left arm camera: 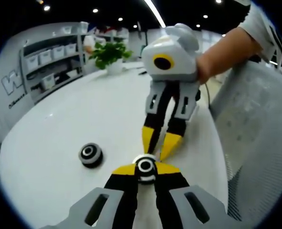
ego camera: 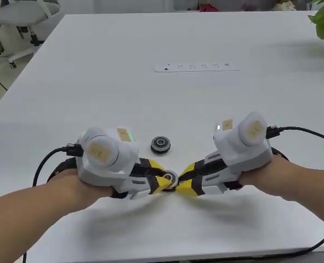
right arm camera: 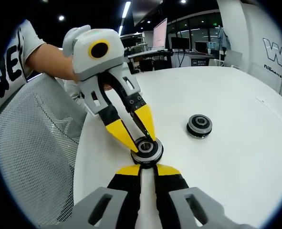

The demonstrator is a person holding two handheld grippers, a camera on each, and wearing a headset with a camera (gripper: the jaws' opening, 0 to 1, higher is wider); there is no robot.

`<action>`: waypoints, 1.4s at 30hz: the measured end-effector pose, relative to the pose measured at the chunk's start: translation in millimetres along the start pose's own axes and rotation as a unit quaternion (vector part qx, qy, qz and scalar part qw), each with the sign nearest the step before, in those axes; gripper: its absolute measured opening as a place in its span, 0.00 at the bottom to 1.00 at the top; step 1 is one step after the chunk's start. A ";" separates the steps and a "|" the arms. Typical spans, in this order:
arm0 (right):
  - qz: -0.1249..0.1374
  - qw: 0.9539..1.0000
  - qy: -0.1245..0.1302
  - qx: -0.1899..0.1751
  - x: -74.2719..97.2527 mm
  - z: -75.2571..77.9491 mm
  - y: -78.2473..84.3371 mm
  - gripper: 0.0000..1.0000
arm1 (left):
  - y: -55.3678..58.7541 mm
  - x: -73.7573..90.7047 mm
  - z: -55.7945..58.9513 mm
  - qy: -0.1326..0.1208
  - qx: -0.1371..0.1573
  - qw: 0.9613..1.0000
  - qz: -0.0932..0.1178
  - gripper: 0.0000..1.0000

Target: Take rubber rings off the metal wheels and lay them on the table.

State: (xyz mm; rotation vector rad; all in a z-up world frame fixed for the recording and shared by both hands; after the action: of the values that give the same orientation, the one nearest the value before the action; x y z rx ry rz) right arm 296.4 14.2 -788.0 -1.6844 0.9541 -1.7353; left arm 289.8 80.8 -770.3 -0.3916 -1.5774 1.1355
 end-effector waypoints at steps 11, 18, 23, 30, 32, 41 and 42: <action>-0.008 1.000 0.008 -0.017 -0.3 -0.6 0.6 0.01 | 0.1 0.0 0.0 -0.003 -0.001 1.000 -0.001 0.13; -0.007 0.999 0.016 -0.050 0.4 2.3 0.4 0.00 | 0.1 0.3 0.4 -0.004 -0.009 1.000 -0.005 0.12; 0.007 0.996 0.012 -0.089 4.5 5.3 0.8 0.00 | 0.0 0.1 -0.1 -0.006 -0.011 1.000 -0.006 0.12; 0.029 0.990 0.009 -0.136 8.9 9.5 0.8 0.00 | -0.1 -0.5 -0.2 -0.007 -0.015 1.000 -0.007 0.12; 0.034 0.988 0.006 -0.150 9.7 9.3 0.1 0.00 | -0.2 -0.5 -0.1 -0.007 -0.015 1.000 -0.007 0.12; 0.060 0.978 0.004 -0.201 10.1 4.9 -4.4 0.00 | -0.9 -1.0 0.0 -0.012 -0.021 1.000 -0.011 0.12; 0.062 0.977 0.003 -0.204 9.9 4.8 -4.8 0.00 | -1.0 -1.1 0.0 -0.012 -0.021 1.000 -0.011 0.12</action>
State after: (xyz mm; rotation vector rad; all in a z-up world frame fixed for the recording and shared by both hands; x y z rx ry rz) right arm 300.8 8.8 -778.3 -1.8165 1.4657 -1.5364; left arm 290.4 79.5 -770.1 -0.3886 -1.6250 1.0944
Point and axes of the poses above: the centre of the closed fingertips' face, and the gripper's own axes: x roughly backward along the fingers, z roughly to its right, y roughly out of its underside, the point moved 4 cm from there along x, roughly backward along the fingers, and after that the axes turned 7 degrees about x, right-handed, at the moved point
